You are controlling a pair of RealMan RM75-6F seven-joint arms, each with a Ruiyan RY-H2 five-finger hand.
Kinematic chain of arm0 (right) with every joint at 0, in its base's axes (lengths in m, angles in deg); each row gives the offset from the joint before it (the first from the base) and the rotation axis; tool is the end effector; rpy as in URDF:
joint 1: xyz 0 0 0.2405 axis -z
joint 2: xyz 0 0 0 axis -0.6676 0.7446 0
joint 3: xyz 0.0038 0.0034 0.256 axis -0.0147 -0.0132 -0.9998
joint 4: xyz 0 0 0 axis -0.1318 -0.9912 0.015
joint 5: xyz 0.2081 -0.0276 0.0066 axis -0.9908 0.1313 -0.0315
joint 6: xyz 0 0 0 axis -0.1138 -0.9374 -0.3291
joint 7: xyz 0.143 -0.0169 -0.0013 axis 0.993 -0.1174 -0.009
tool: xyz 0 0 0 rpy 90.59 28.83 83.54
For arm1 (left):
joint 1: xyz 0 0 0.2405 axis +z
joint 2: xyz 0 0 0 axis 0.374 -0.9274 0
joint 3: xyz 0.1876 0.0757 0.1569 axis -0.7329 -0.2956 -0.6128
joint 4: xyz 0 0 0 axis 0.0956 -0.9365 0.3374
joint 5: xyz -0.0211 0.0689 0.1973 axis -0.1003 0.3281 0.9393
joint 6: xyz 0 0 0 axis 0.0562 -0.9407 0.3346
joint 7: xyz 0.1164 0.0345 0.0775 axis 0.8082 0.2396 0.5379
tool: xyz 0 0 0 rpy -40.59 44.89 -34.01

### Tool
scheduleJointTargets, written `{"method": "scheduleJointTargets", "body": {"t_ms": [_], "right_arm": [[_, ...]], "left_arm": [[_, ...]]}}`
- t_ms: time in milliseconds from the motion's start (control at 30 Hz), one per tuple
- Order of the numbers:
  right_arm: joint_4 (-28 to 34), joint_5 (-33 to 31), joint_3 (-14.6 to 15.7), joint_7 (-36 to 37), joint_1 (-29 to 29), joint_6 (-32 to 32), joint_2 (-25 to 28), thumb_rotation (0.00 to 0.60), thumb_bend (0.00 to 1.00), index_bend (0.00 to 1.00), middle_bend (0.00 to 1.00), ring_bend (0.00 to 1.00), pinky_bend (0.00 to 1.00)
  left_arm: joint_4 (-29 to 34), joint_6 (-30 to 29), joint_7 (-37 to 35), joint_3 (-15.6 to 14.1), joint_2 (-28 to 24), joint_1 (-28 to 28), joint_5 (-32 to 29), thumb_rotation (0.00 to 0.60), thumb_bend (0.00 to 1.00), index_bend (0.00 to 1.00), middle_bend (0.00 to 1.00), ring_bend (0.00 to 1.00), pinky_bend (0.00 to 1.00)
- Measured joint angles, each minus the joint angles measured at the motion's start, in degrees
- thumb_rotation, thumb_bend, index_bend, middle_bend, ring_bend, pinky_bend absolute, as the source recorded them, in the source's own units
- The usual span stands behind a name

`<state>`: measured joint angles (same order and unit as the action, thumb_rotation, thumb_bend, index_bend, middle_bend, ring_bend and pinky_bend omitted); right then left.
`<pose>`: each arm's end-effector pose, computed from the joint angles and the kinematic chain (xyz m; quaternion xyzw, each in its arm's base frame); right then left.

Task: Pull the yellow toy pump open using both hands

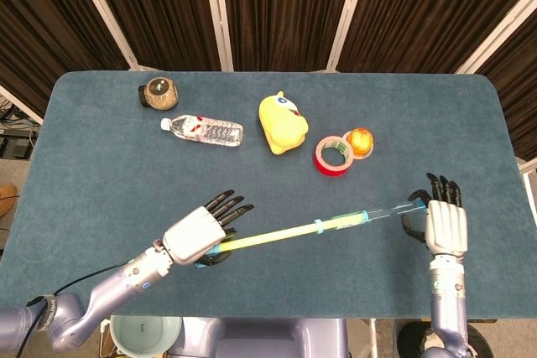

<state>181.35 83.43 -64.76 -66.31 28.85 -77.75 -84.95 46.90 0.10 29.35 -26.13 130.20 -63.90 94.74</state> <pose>-0.2730 -0.2533 0.0780 0.5090 -0.4450 0.3582 0.6439 -0.1093 0.2597 0.0092 -0.8504 -0.1894 -0.4054 0.2769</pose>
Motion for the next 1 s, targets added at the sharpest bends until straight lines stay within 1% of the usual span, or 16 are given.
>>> {"method": "scheduleJointTargets", "body": {"t_ms": [333,500,1000], "right_arm": [[-1.04,-1.64,-1.83,1.35,0.53,-0.78,3.20,0.600,0.40,0.67,0.12,0.01,0.00],[-1.08,-3.22,-2.52,1.92,0.73,-0.81,4.64,0.600,0.40,0.67,0.12,0.01,0.00],[-2.60,-4.86,-2.42,3.34,0.65,-0.62,5.65,0.600,0.40,0.67,0.12,0.01,0.00]], "left_arm": [[-4.16,-1.82,-4.11,-1.48,-1.28,2.32,-0.07,0.600,0.39,0.61,0.06,0.00,0.00],[-5.47,-2.22,-5.91,-1.59,-1.93,2.78,0.45,0.600,0.39,0.61,0.06,0.00,0.00],[-6.77,-1.95,-6.63,-1.46,-2.53,3.54,0.87,0.600,0.39,0.61,0.06,0.00,0.00]]}}
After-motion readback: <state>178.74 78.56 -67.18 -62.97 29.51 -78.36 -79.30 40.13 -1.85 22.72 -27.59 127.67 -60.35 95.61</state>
